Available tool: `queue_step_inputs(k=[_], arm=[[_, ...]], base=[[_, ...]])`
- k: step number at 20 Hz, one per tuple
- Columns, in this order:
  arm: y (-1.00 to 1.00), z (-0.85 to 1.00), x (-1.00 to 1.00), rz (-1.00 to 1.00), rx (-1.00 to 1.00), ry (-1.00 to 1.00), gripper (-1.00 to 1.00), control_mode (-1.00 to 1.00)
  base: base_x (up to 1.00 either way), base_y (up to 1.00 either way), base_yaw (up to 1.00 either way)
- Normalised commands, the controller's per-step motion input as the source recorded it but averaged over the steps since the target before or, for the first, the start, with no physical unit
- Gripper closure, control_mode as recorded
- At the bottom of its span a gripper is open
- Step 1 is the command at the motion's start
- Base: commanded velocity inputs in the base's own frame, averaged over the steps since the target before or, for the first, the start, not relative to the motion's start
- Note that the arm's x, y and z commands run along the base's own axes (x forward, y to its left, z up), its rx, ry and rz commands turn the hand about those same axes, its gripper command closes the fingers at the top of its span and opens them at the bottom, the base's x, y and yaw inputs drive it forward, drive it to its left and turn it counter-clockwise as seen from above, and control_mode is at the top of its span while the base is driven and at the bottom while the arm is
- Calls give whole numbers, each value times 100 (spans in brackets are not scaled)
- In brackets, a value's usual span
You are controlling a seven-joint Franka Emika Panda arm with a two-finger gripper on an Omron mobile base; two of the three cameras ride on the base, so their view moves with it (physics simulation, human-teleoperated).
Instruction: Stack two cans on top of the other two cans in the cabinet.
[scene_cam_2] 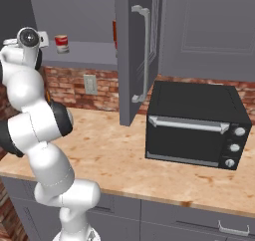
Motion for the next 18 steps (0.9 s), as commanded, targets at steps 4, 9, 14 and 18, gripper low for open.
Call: queue_step_inputs(k=[4, 9, 14, 18], arm=[[-1, 31, 1, 1, 0, 0, 100, -100], [-12, 33, -1, 0, 0, 0, 100, -100], [-27, 0, -14, 0, 0, -7, 100, -100], [-8, 0, -26, 0, 0, -15, 100, -100]], base=[[0, 0, 0], [0, 0, 0], [0, 0, 0], [0, 0, 0]])
